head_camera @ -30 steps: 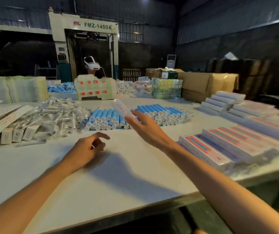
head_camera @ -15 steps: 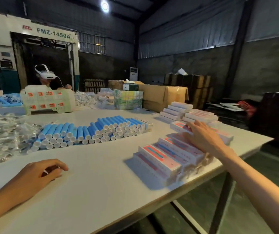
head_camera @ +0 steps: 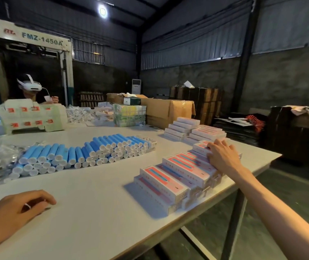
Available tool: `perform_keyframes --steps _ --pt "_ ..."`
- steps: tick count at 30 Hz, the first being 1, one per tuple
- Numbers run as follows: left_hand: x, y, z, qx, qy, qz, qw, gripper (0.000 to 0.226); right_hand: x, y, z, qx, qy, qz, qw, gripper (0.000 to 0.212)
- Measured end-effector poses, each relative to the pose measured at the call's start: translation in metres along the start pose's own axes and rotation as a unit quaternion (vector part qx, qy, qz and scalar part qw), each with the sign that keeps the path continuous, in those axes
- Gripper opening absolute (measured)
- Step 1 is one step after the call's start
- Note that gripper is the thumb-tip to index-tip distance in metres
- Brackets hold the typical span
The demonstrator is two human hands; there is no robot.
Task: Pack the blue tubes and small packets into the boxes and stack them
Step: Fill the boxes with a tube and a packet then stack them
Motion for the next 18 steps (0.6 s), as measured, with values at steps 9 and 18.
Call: perform_keyframes --steps 9,18 --pt "0.013 0.057 0.023 -0.038 0.001 -0.010 0.999 0.014 -0.007 -0.018 0.015 -0.005 0.010 0.000 1.000 0.040" --pt "0.029 0.161 0.055 -0.003 0.017 0.019 1.000 0.029 -0.008 -0.224 0.079 -0.320 0.131 0.139 0.928 0.018"
Point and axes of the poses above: each hand's wrist, its own x-axis away from the middle knuckle, its own z-axis out of the back of the hand, y = z × x, the point moved 1 cm from there along -x, towards the middle knuckle, and after that the axes turned 10 degrees about y, right-handed, at the moved point
